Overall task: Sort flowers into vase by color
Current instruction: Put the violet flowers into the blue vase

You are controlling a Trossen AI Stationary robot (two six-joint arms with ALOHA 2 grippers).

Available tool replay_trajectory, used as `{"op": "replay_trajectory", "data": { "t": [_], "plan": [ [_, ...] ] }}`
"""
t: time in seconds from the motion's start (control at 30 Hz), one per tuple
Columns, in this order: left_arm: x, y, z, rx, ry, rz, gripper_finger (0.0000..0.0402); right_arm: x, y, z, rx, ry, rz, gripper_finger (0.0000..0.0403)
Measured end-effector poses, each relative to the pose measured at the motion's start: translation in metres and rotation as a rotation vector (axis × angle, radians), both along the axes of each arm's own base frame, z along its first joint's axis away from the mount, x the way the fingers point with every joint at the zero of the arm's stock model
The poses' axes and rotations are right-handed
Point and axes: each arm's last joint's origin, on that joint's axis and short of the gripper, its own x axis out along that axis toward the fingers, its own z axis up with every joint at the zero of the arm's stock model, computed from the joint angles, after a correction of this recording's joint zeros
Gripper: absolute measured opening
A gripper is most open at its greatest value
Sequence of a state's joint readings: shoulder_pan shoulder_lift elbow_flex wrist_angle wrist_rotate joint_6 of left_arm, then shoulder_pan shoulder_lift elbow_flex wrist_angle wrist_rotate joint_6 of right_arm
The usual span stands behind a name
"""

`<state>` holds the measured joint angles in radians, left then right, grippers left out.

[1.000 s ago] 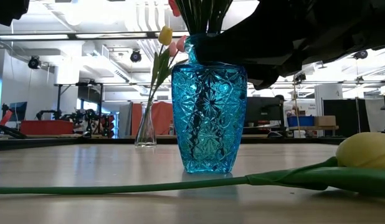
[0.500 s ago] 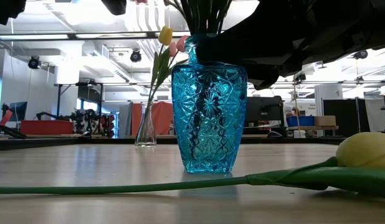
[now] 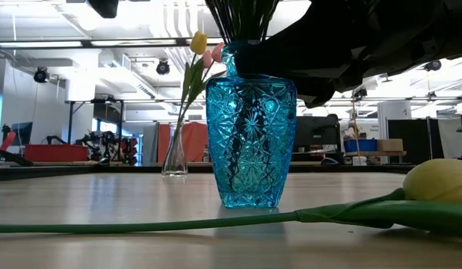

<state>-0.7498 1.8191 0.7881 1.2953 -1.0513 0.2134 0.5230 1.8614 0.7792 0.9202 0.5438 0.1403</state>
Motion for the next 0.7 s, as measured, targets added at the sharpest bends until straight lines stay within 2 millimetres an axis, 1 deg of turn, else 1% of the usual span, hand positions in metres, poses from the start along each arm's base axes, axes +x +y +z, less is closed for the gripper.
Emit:
{"op": "replay_trajectory", "data": {
  "t": [0.13,0.2,0.27,0.37,0.6,0.63,0.7],
  "plan": [
    [-0.010,-0.009,0.000,0.026,0.026,0.032,0.0218,0.000,0.000,0.000,-0.001,0.000,0.000,0.0187],
    [-0.010,-0.009,0.000,0.025,0.028,0.039,0.0211,0.000,0.000,0.000,-0.001,0.000,0.000,0.0187],
    [-0.008,-0.007,0.000,0.021,0.026,0.047,0.0194,0.000,0.000,0.000,-0.001,0.000,0.000,0.0187],
    [-0.002,-0.002,0.000,0.027,0.017,0.028,0.0153,0.000,0.000,0.000,0.002,0.000,-0.001,0.0187],
    [0.005,0.005,0.000,0.033,0.003,-0.017,0.0028,0.000,0.000,0.000,0.003,0.001,0.000,0.0187],
    [0.006,0.006,0.000,0.031,0.001,-0.027,0.0015,0.000,0.000,0.000,0.003,0.001,0.000,0.0187],
    [0.008,0.007,-0.001,0.024,-0.003,-0.038,0.0006,0.000,0.000,0.000,0.003,0.001,0.000,0.0187]
  ]
}}
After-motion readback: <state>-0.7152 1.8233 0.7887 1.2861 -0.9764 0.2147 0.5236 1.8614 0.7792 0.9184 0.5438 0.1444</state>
